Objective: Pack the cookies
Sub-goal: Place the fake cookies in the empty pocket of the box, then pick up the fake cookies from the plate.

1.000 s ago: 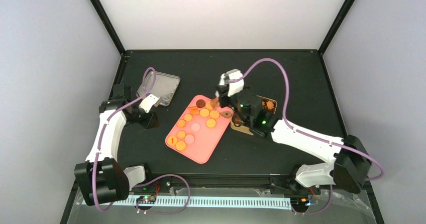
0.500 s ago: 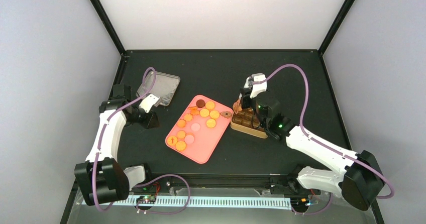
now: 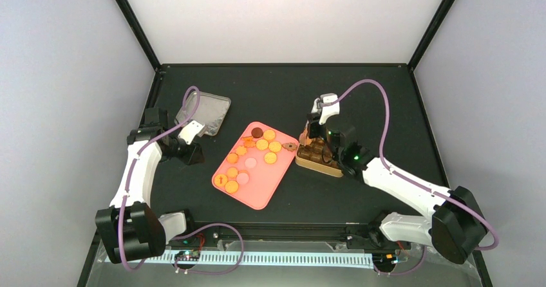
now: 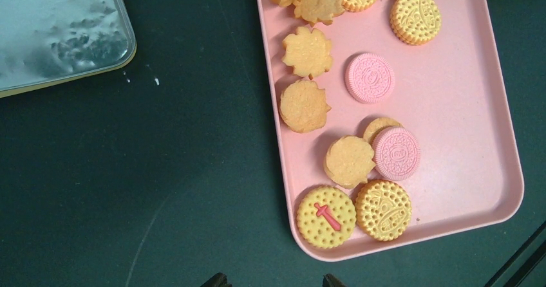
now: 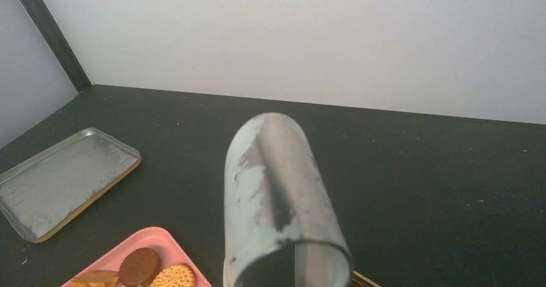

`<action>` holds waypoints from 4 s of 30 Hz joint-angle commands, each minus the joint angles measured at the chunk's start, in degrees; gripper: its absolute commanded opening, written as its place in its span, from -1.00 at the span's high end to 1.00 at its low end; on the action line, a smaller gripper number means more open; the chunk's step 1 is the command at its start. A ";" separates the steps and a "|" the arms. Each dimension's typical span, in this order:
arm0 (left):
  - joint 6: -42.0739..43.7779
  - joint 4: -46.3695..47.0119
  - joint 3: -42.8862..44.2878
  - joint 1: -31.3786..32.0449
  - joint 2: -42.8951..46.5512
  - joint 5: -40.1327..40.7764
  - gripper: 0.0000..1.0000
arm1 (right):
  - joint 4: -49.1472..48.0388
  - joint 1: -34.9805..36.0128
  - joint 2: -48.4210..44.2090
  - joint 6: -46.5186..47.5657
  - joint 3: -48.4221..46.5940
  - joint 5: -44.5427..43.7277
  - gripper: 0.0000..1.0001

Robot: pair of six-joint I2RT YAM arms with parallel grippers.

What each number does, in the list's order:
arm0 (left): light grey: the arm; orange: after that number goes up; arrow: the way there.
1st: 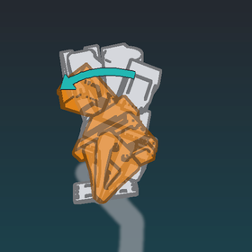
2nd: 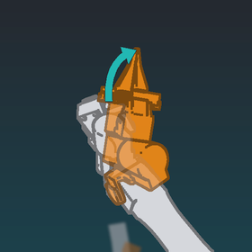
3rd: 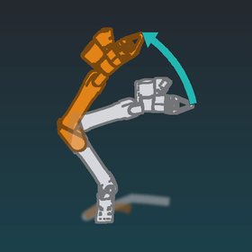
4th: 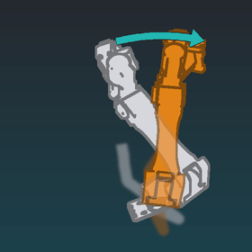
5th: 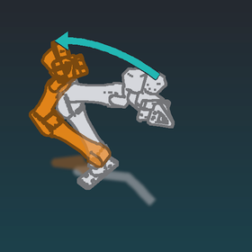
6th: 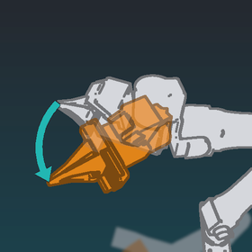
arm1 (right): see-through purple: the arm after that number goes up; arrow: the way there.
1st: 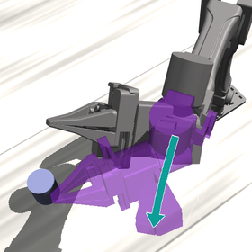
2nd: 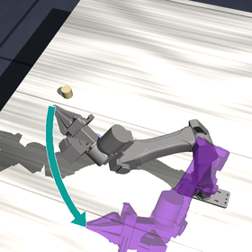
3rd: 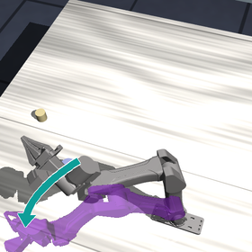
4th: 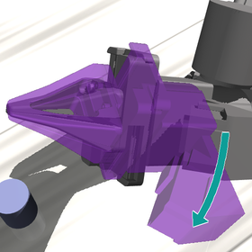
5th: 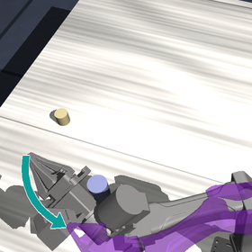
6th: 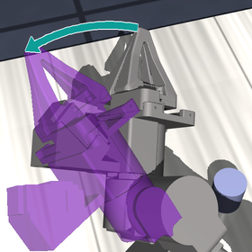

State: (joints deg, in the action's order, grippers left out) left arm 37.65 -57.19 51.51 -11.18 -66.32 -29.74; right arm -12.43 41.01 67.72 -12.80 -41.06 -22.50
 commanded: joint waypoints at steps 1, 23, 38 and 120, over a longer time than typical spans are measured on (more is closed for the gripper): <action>0.56 -0.41 0.99 -0.31 0.47 -0.67 0.22 | -3.57 -0.44 0.92 -0.47 -1.69 0.57 0.50; 0.63 -0.47 0.61 -0.33 0.67 -1.00 0.23 | -3.00 -0.46 -2.12 1.63 -2.41 3.00 0.55; 1.29 -1.09 0.63 -0.33 0.84 -1.39 0.23 | -2.61 -0.44 -0.61 3.12 -1.41 2.31 0.43; 1.61 -1.77 0.23 -0.56 2.75 1.01 0.17 | -6.26 15.06 26.30 5.48 -25.93 7.00 0.33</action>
State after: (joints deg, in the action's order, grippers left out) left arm 38.41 -57.80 51.51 -11.25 -64.82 -29.54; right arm -15.64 56.01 90.61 -9.17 -59.83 -14.94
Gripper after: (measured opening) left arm 0.416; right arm 0.335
